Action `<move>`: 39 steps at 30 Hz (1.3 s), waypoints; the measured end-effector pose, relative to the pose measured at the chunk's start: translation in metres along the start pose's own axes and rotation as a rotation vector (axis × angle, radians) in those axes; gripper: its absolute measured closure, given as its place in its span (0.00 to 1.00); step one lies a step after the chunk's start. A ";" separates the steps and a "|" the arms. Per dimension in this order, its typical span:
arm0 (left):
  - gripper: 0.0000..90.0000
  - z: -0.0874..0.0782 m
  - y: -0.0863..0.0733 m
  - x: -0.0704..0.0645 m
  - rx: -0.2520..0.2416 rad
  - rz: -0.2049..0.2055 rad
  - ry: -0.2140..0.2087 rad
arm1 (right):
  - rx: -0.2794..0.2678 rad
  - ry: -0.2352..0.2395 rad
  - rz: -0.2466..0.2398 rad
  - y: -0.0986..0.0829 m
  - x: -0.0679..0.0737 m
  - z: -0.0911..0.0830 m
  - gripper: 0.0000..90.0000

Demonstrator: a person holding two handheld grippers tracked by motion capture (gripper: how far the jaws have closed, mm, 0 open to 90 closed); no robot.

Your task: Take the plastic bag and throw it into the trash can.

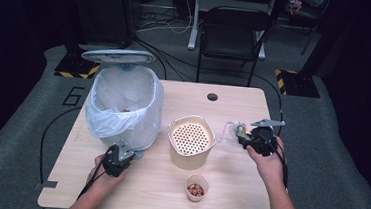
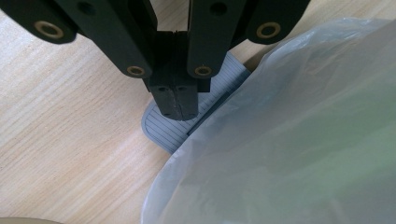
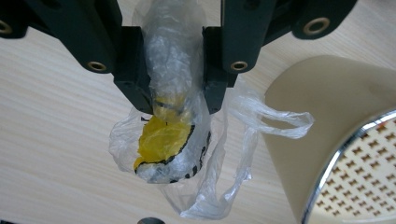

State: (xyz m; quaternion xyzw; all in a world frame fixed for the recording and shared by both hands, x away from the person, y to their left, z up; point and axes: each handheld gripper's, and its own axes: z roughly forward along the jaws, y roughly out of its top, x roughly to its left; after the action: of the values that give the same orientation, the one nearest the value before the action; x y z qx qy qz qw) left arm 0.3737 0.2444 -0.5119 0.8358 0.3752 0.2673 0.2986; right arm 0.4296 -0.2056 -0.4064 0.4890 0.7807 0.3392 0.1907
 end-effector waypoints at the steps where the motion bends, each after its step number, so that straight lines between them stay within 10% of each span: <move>1: 1.00 -0.001 0.000 0.001 0.009 0.000 -0.008 | -0.003 -0.003 -0.003 0.002 0.000 -0.002 0.76; 18: 1.00 -0.001 0.000 0.001 0.013 0.003 -0.011 | -0.063 0.040 -0.082 0.052 0.010 -0.046 0.76; 39: 1.00 0.000 0.000 0.000 0.004 0.003 0.000 | -0.260 0.262 -0.148 0.097 0.068 -0.060 0.77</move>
State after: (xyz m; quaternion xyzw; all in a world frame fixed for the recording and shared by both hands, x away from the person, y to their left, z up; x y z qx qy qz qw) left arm 0.3736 0.2442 -0.5116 0.8369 0.3745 0.2669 0.2968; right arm 0.4231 -0.1373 -0.2929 0.3533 0.7823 0.4828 0.1735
